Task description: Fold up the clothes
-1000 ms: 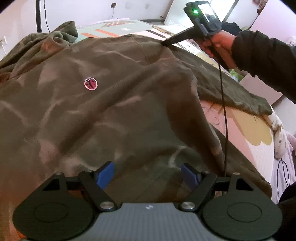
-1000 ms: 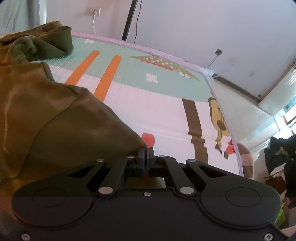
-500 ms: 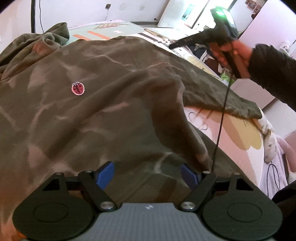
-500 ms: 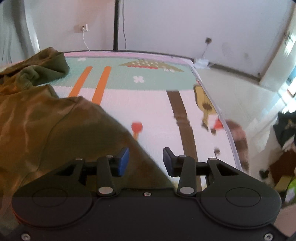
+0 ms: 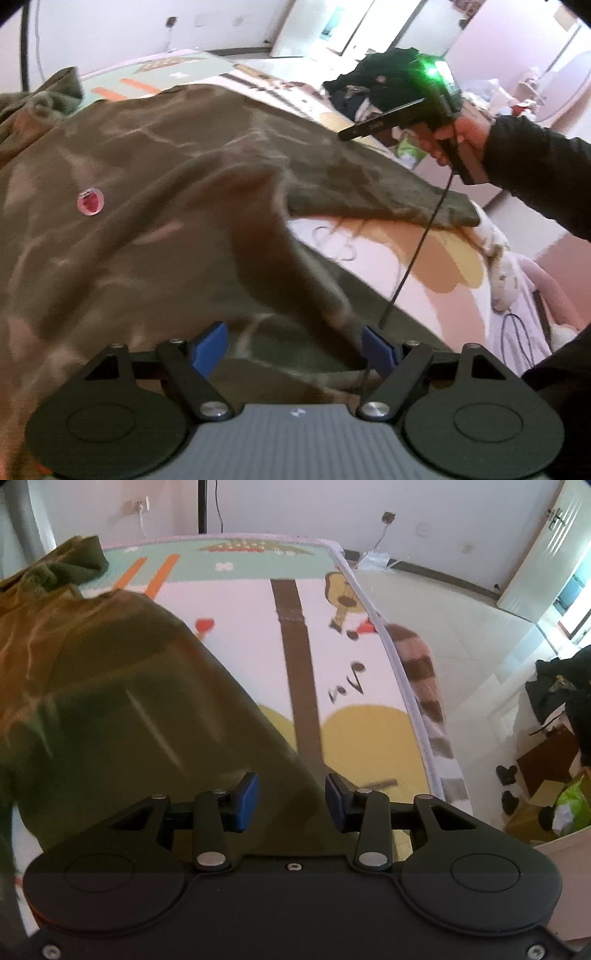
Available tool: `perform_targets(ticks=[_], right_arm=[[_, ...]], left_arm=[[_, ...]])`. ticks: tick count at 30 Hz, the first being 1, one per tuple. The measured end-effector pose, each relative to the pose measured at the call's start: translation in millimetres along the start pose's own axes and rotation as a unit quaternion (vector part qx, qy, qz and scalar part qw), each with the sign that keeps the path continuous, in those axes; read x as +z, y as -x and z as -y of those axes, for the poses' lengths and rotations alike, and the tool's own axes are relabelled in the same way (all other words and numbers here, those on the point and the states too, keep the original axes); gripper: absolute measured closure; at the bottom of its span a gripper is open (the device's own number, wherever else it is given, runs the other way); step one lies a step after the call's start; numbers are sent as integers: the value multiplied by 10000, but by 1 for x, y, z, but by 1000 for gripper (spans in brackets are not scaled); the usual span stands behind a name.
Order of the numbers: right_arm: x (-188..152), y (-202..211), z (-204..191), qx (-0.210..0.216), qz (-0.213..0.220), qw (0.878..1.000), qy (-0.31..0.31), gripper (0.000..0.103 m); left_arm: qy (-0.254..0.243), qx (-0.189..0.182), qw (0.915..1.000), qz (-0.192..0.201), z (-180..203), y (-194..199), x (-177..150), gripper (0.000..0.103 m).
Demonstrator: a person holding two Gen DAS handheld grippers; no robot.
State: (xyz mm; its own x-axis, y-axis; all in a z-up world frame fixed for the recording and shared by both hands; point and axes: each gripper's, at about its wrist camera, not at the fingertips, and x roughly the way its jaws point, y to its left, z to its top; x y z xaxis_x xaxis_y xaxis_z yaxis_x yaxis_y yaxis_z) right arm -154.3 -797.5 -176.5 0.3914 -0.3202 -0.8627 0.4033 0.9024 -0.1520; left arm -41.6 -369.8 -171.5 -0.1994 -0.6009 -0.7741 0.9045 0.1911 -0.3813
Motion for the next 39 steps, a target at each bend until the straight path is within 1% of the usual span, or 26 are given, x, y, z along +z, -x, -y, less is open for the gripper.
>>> perform_targets(ticks=[6, 10, 12, 15, 18, 19, 20, 22, 25, 30, 34, 39], right_arm=[[-15, -4, 23, -2, -164, 9999, 38, 64], [-24, -10, 32, 134, -331, 9994, 27, 63], [-30, -10, 36, 172, -335, 9993, -13, 60], [-36, -9, 40, 273, -295, 9991, -101, 60], [-38, -9, 42, 348, -310, 9988, -140, 64], [-37, -9, 42, 403, -333, 9985, -180, 70], [-37, -10, 42, 466, -344, 9981, -186, 74], [-36, -10, 37, 527, -319, 9981, -15, 90], [-36, -9, 30, 470, -274, 9983, 206, 100], [-31, -5, 33, 221, -164, 9993, 248, 102], [-19, -5, 42, -177, -77, 9995, 238, 102], [2, -10, 51, -414, 73, 9987, 304, 102]], left_arm=[[-165, -234, 9996, -1, 20, -11, 6, 21], [-279, -368, 9989, -45, 31, -17, 8, 21], [-330, -418, 9986, -75, 35, -20, 8, 21], [-380, -468, 9981, -116, 41, -23, 7, 21], [-384, -480, 9980, -130, 44, -26, 8, 21], [-379, -483, 9980, -134, 45, -27, 8, 21], [-372, -492, 9980, -137, 45, -27, 8, 21], [-353, -500, 9980, -138, 45, -28, 9, 21], [-341, -492, 9981, -137, 45, -29, 10, 21], [-309, -394, 9987, -78, 44, -30, 8, 20], [-259, -334, 9991, -97, 42, -34, 8, 20], [-224, -383, 9989, -117, 43, -38, 9, 20]])
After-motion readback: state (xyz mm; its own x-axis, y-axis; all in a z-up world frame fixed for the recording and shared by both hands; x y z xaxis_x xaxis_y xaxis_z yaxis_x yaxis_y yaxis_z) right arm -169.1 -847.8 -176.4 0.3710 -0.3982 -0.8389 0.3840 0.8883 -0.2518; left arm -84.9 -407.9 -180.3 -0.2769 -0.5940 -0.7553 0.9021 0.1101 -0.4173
